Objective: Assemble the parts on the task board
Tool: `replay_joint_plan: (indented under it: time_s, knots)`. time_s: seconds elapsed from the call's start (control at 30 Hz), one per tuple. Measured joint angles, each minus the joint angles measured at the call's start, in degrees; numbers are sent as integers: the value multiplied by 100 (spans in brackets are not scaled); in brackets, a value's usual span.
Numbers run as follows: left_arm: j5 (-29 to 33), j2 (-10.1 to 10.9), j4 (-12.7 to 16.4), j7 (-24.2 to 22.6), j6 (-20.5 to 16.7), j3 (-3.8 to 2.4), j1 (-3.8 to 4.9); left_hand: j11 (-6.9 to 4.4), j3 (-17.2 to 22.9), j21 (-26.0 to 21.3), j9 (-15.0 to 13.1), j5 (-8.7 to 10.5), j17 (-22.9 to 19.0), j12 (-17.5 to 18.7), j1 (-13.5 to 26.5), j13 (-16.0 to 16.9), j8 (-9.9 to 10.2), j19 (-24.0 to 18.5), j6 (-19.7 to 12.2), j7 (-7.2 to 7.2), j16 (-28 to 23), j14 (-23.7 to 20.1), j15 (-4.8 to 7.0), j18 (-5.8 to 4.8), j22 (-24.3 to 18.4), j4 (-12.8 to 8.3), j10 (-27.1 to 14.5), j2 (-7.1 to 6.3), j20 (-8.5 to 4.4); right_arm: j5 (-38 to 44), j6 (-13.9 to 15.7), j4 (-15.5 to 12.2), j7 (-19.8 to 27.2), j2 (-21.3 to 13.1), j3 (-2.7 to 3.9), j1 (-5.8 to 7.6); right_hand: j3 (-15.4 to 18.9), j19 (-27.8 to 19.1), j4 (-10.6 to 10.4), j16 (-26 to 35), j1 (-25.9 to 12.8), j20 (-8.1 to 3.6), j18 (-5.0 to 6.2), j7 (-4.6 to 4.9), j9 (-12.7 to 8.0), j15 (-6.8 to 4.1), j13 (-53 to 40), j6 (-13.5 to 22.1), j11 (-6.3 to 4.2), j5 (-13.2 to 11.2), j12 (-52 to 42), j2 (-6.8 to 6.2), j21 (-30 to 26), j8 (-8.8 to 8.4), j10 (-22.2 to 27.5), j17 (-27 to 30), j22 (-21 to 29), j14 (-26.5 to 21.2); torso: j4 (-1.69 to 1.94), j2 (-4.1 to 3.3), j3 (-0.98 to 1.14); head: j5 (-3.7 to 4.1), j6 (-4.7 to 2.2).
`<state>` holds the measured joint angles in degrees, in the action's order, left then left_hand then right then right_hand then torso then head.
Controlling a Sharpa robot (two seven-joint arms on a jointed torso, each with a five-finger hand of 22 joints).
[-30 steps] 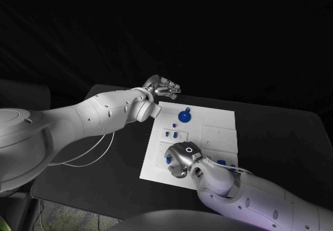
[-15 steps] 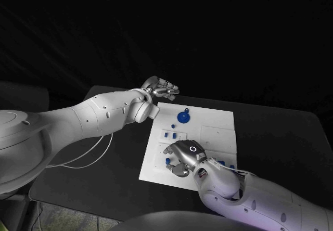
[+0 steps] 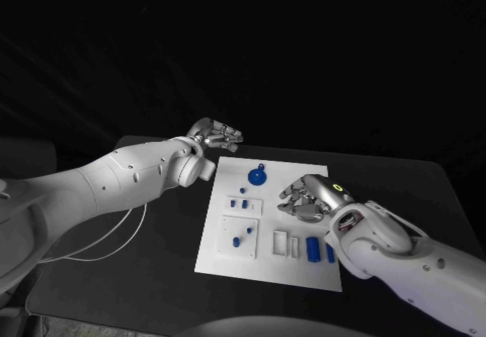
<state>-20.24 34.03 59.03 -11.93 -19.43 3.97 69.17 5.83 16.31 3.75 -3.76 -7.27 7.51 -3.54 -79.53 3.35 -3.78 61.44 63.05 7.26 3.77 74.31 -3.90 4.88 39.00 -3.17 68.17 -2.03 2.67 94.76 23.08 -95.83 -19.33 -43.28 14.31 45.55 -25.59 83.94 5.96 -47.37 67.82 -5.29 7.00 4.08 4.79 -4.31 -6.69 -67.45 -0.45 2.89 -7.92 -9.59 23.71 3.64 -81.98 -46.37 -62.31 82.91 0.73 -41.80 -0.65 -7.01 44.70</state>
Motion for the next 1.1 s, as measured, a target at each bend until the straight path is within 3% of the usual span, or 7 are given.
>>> replay_joint_plan:
  time_s: [0.13,0.27,0.33,0.5,0.67,0.8,1.1]
  knots:
    - [26,130,98,-31,-1,5,-3,-72,-7,0,0,23,0,0,0,0,0,0,0,0,0,-16,16,0,-37,28,72,0,0,-749,-301,-12,57,-388,169,30,660,2,-73,-10,-34,-143,-177,-104,71,-106,-1495,-92,-161,7,-1384,214,110,0,21,-33,-15,31,-32,29,21,53,-14]
    - [74,248,225,-99,5,8,-16,-72,-46,0,0,184,19,0,70,0,0,31,-18,-18,0,-31,11,0,-137,142,72,-70,31,-1371,-739,13,-17,-651,234,39,652,1,-239,-160,-170,-160,-217,-113,235,-137,-3253,-81,-194,-1,-3050,350,326,0,629,-134,-98,62,-64,60,44,101,2]
    - [94,293,285,-135,11,8,-21,-72,-62,0,0,264,43,0,124,0,0,59,-38,-37,0,-31,11,0,-270,211,73,-124,35,-1567,-944,26,-118,-721,246,40,451,1,-353,-329,-270,-160,-217,-121,387,-161,-4317,-48,-184,0,-3957,331,448,0,972,-289,-139,37,-79,79,55,122,10]
    - [139,402,441,-236,30,10,-35,-72,-172,0,0,423,59,0,227,0,0,114,-63,-21,0,-31,11,0,-554,346,72,-227,51,-1899,-1459,69,-539,-858,262,43,309,0,-496,-706,-504,-160,-217,-192,710,-166,-5080,-131,-226,-1,-4532,311,667,35,878,-663,-225,32,-109,117,71,155,31]
    - [182,507,567,-355,93,11,-40,-72,-776,0,0,272,70,0,382,2,0,144,-154,-25,0,-63,-21,-90,-901,427,72,-299,81,-1993,-2006,103,-1069,-892,267,42,107,9,-698,-935,-820,-209,-217,-252,1145,-185,-5405,-243,-231,0,-4641,105,769,44,793,-925,-277,11,-125,158,76,197,58]
    - [191,559,622,-441,176,12,-42,-44,-1692,0,0,200,141,0,289,10,0,261,-278,-30,0,-83,-41,-91,-1534,369,16,-206,99,-2049,-2338,153,-1415,-870,252,42,53,10,-801,-999,-959,-209,-216,-197,1295,-185,-5592,-132,-230,0,-4683,26,814,28,793,-1040,-311,10,-124,188,65,238,84]
    - [191,573,708,-575,321,13,-45,-31,-1868,0,0,209,177,0,326,10,0,421,-278,-30,0,-105,-63,-90,-2437,453,-11,-145,112,-2143,-2673,229,-1864,-746,111,38,-38,10,-891,-1065,-1138,-209,-217,-156,1544,-185,-5844,-1,-211,0,-4683,-106,912,28,774,-1198,-386,10,-106,240,8,320,170]
